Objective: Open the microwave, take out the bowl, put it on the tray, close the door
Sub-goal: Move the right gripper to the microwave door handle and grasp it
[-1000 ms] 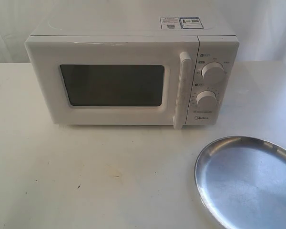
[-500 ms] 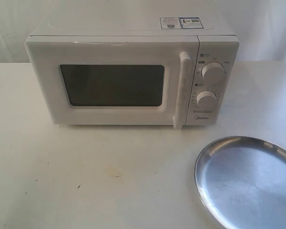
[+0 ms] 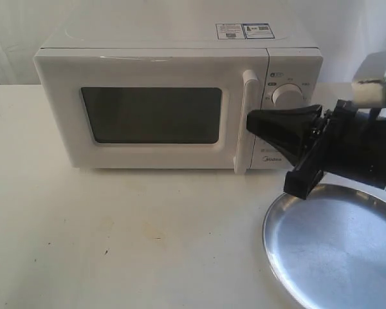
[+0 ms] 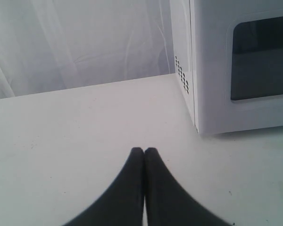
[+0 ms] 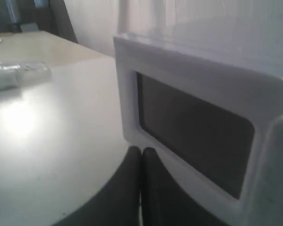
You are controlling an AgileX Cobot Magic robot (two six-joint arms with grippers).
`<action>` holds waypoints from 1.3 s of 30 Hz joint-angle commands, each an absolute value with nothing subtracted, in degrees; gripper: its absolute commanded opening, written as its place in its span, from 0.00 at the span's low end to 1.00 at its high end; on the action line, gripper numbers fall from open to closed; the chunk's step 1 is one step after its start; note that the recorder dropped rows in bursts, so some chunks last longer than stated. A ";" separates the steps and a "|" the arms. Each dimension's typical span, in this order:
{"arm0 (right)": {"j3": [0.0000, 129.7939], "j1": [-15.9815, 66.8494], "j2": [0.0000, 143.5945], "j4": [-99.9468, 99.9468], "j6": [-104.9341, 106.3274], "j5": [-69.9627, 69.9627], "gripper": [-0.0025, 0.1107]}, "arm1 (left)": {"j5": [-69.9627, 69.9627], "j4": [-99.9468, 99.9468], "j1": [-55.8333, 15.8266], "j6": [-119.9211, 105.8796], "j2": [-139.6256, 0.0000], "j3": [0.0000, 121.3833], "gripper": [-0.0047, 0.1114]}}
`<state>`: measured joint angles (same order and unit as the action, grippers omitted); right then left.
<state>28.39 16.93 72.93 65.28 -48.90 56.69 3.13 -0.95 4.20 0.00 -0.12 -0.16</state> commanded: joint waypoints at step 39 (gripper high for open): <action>44.60 13.11 103.62 61.12 -28.67 60.36 0.44 | 3.43 -0.50 4.20 0.00 0.00 0.00 0.04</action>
<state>43.75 13.64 102.61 58.00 -26.01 60.17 3.13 -0.95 4.20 0.00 -0.12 -0.16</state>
